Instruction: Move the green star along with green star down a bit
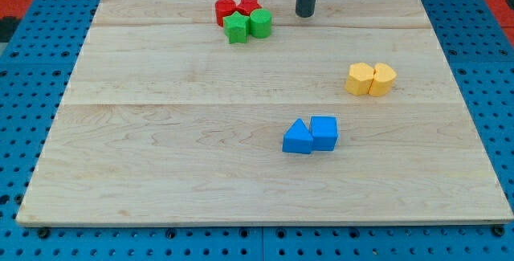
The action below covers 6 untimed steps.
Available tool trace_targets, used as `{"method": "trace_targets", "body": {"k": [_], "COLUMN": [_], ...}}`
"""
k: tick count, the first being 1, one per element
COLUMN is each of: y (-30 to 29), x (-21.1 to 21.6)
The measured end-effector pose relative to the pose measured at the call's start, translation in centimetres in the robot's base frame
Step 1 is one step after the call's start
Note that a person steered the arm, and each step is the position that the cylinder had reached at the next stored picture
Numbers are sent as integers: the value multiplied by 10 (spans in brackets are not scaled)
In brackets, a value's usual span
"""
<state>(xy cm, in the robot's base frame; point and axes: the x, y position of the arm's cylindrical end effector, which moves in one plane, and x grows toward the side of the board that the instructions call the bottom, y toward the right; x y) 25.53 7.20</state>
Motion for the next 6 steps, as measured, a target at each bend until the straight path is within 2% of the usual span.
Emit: {"method": "trace_targets", "body": {"k": [3, 5, 6], "y": [-138, -168, -154], "x": [12, -2, -7]}}
